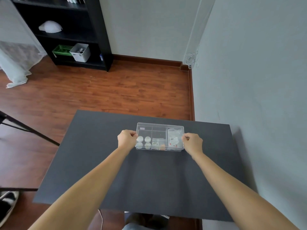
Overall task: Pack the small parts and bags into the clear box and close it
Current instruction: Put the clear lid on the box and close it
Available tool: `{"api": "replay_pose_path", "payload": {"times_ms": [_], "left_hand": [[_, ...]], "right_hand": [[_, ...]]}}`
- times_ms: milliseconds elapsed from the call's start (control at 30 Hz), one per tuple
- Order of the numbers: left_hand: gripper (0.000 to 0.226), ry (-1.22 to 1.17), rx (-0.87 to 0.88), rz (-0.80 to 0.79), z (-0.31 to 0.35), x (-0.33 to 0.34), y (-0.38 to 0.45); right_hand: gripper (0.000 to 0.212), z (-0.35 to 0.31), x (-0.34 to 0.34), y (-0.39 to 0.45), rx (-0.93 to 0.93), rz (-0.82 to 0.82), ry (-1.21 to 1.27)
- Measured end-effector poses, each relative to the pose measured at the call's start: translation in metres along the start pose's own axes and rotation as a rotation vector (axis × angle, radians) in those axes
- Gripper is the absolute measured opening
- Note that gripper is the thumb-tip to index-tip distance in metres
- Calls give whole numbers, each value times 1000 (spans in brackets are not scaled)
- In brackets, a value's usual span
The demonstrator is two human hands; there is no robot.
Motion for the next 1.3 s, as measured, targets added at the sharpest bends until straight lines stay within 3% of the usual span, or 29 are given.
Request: {"api": "replay_pose_path", "payload": {"times_ms": [100,300,467,567,833,1000,1233,1300], "left_hand": [[20,10,-7,-11,-3,1,2],[22,22,-1,-19,-6,2,4],[36,46,-25,-7,-6,5,5],[40,62,-34,3,-5,5,7],[22,92,-48,1,4,3,11],[27,65,-44,-5,0,3,8],[29,-4,-20,178,-30,17,-26],[47,109,-15,212,-47,29,-45]], "right_hand": [[44,-2,0,-1,-20,1,-30],[27,2,6,-2,10,-36,-14],[45,0,6,1,20,-24,-61],[44,-1,6,1,26,-21,-52],[34,-4,7,5,49,-20,-24],[35,1,9,2,31,-12,48],[34,30,35,-50,117,102,131],[44,42,53,-75,97,111,0]]}}
Point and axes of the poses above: each hand's wrist, its own y-axis towards the middle knuckle, its own x-axis out of the palm, z = x × y, the point moved 4 cm from there along y, towards the middle knuckle, and after that the axes turned 2 degrees about x, right-handed, at the moved point
